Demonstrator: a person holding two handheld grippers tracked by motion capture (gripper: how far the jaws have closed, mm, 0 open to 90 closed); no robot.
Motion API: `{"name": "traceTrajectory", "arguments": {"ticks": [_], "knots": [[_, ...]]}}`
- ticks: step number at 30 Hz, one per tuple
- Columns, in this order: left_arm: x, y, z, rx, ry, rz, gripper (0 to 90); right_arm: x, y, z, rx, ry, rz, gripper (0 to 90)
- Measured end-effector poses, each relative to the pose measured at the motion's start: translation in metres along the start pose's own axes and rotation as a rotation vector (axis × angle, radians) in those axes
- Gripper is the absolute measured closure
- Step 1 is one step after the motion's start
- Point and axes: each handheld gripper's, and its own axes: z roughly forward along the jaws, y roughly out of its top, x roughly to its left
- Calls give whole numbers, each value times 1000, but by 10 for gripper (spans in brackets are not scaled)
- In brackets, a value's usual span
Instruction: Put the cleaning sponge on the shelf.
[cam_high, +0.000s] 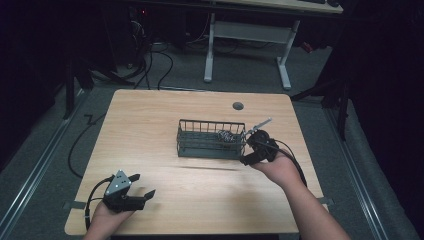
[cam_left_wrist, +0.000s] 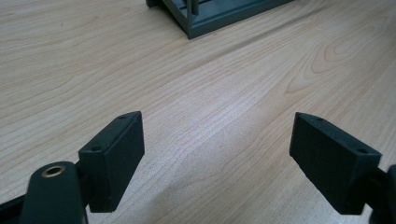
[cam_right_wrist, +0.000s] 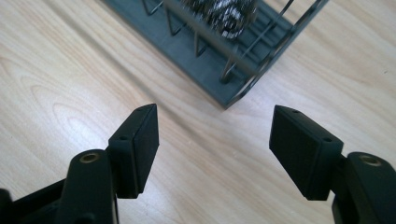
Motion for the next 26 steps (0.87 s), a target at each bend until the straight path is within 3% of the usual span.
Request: {"name": "traceTrajectory", "arguments": {"ticks": [1,4,7,8,9,11,12,13,14,15,17,20,22,25,26], "knots": [[0,0,0,2,-1,0,184,2,-15,2,-29,-9,2,328],[0,0,0,3,-2,-1,184,3,-27,4,-63,-8,7,327],[-1,0,1,4,-2,2,184,6,-50,9,-124,-13,21,330],[-1,0,1,5,-2,2,184,9,-67,15,-181,-14,41,327],[-1,0,1,5,-1,3,184,9,-67,15,-181,-14,41,327],[-1,0,1,5,0,3,184,14,-95,23,-267,-21,77,323],[-1,0,1,5,0,3,184,14,-95,23,-267,-21,77,323],[-1,0,0,1,-3,1,184,17,-116,29,-336,-26,122,316],[-1,0,0,1,-3,1,184,17,-116,29,-336,-26,122,316],[-1,0,0,-1,-2,-1,184,20,-135,35,-390,-28,166,298],[-1,0,1,-2,2,-6,184,22,-150,38,-439,-35,187,298],[-2,1,1,-1,1,-17,184,22,-157,34,-440,-7,186,274],[-3,1,3,0,5,-22,184,19,-162,26,-477,-77,145,278],[-5,2,4,0,7,-21,183,13,-168,32,-471,-32,213,267],[-5,2,4,0,7,-21,183,13,-168,32,-471,-32,213,267]]}}
